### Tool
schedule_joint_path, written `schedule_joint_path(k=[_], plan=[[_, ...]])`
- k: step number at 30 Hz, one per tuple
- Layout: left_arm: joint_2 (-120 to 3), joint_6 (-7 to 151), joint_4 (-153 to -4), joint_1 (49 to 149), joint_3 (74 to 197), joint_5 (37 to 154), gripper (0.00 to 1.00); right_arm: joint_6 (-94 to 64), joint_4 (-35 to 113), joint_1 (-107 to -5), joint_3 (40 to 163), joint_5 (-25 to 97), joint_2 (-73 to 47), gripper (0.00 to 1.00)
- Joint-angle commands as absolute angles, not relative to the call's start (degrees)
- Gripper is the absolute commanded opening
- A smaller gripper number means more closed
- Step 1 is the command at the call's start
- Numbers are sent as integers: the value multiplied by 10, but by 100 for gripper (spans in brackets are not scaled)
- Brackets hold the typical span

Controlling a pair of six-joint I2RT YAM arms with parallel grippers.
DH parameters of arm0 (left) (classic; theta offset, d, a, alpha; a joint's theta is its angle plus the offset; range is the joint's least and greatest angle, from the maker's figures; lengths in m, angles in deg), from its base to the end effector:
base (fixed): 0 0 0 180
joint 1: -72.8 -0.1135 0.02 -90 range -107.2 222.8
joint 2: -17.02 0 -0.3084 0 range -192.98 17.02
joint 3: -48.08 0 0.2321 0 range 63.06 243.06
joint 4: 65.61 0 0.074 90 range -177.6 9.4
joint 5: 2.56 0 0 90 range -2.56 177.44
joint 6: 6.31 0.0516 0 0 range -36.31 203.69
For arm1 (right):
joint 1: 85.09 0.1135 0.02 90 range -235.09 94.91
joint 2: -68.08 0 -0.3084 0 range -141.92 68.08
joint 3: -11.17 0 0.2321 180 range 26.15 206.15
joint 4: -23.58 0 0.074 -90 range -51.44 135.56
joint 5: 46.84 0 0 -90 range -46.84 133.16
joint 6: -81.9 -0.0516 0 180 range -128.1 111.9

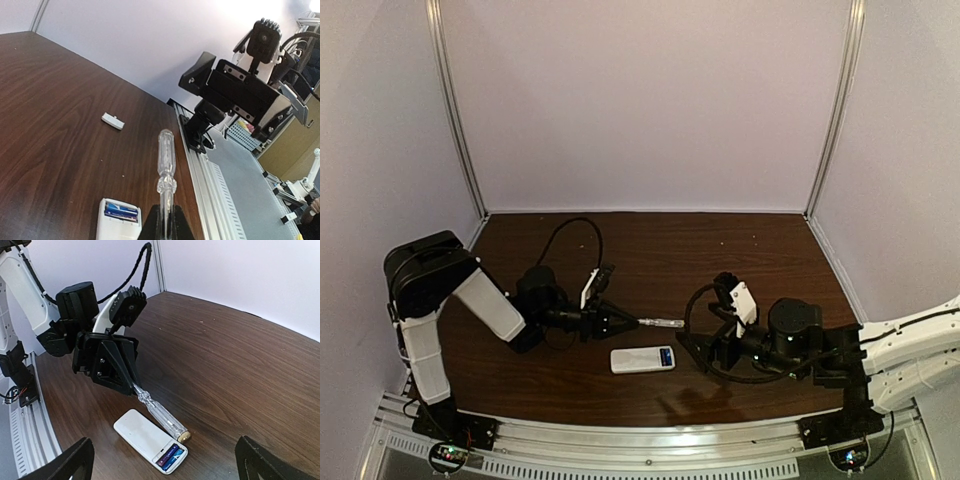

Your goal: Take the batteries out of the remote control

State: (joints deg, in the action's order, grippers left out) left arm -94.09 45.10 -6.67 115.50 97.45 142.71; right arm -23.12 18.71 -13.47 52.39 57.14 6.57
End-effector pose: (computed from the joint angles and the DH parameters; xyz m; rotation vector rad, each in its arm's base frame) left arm 0.2242 -0.2646 0.1917 0.9355 1.7191 -1.7822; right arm 0.0781 0.1955 0.2711 -0.7471 1.7630 0.8260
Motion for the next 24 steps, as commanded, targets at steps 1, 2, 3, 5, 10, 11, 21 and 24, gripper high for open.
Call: schedule_joint_path(k=[1, 2, 3, 5, 10, 11, 21, 24], plan=[[-912, 475, -7, 1150, 985, 1370, 0, -251, 202, -137, 540, 607, 57, 100], [-909, 479, -11, 1150, 985, 1370, 0, -251, 198, -137, 539, 602, 57, 100], [-908, 482, -13, 1150, 985, 1373, 0, -250, 192, -138, 536, 590, 60, 100], [-908, 482, -6, 1150, 985, 1381, 0, -250, 178, -144, 529, 569, 66, 100], [-899, 479, -21, 1150, 985, 1379, 0, -289, 158, -210, 521, 450, 65, 100], [-896, 481, -29, 1150, 985, 1376, 0, -296, 156, -225, 521, 427, 62, 100], [-890, 463, -14, 1155, 987, 1408, 0, -340, 35, -340, 521, 184, -14, 95], [-889, 464, -15, 1155, 988, 1415, 0, -347, 12, -359, 531, 125, -43, 90]])
